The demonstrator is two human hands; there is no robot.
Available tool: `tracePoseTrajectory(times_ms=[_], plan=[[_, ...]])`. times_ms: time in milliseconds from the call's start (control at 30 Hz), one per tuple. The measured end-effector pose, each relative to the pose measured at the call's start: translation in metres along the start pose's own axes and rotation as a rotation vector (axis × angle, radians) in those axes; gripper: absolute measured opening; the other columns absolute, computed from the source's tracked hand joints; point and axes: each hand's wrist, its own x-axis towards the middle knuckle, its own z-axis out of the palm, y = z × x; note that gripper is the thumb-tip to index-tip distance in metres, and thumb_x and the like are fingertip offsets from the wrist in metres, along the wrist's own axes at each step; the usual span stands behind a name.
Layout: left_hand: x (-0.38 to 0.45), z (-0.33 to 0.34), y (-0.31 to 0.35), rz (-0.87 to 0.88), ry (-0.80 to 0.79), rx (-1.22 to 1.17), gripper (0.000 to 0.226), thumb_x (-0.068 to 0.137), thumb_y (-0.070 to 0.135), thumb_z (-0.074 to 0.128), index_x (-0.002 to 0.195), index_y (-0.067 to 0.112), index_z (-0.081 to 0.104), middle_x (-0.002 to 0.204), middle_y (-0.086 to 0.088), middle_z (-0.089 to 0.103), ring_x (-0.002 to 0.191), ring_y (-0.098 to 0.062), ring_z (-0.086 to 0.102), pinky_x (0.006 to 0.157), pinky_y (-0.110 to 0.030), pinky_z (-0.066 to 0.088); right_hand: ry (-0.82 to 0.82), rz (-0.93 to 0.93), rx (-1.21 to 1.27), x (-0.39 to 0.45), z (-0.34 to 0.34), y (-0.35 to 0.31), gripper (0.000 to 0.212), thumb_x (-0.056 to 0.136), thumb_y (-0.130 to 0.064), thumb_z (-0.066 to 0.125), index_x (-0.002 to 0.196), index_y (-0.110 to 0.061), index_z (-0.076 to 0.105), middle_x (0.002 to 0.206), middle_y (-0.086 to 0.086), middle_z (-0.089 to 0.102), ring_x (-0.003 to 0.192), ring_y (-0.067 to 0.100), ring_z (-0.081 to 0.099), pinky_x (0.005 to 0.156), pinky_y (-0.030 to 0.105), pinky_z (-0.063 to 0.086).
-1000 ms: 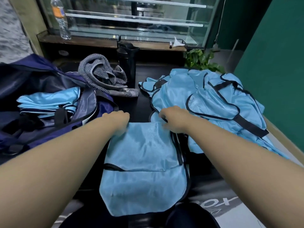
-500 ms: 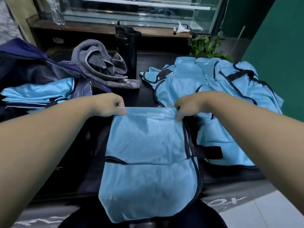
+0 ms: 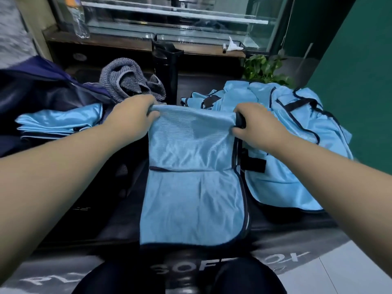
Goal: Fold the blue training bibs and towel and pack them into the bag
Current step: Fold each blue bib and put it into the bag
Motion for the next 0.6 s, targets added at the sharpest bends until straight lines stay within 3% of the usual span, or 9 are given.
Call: tracePoseTrajectory(times_ms=[133,233,333,467,600], plan=[[-0.044,-0.019,0.016,0.134,0.084,-0.105,0.008,0.092,0.019,0.057,0.088,0.018,0.05,0.085,0.001,0.054,0.082,-0.02,0.049,0.07,-0.032,0.032,0.14,-0.11,-0.065,-0.041,0.001,0.004,0.021,0.079,-0.014,0.068,0.095,-0.009,0.054,0.092,0.003,0.05,0.092,0.026,0.044,0.079,0.039,0.038],[-0.086,-0.025,0.017,0.289,-0.012,-0.054,0.01,0.087,0.022,0.06,0.086,0.022,0.05,0.083,0.003,0.058,0.08,-0.023,0.054,0.07,-0.037,0.039,0.166,-0.269,-0.1,-0.08,0.009,0.008,0.032,0.069,-0.014,0.071,0.095,-0.015,0.053,0.091,0.007,0.055,0.088,0.029,0.047,0.075,0.038,0.034],[-0.125,-0.027,0.012,0.519,-0.115,0.127,0.007,0.078,0.033,0.05,0.079,0.028,0.046,0.074,0.006,0.057,0.071,-0.023,0.057,0.071,-0.036,0.042,0.103,-0.393,-0.136,-0.118,0.017,0.01,0.041,0.062,-0.025,0.066,0.098,-0.024,0.047,0.097,0.002,0.058,0.089,0.021,0.044,0.075,0.033,0.03],[-0.162,-0.009,0.0,0.743,-0.237,0.369,0.008,0.077,0.026,0.047,0.085,0.027,0.049,0.084,0.007,0.061,0.085,-0.014,0.063,0.102,-0.033,0.03,-0.005,-0.548,-0.195,-0.154,0.031,0.006,0.033,0.075,-0.041,0.059,0.102,-0.025,0.048,0.102,-0.005,0.056,0.094,0.019,0.05,0.08,0.033,0.033],[-0.176,0.001,-0.006,0.803,-0.307,0.453,0.026,0.067,0.016,0.037,0.087,0.029,0.048,0.091,0.01,0.057,0.094,-0.011,0.059,0.109,-0.039,0.021,-0.053,-0.598,-0.255,-0.167,0.04,-0.002,0.039,0.08,-0.056,0.051,0.104,-0.025,0.051,0.104,-0.009,0.055,0.097,0.014,0.051,0.089,0.031,0.03]])
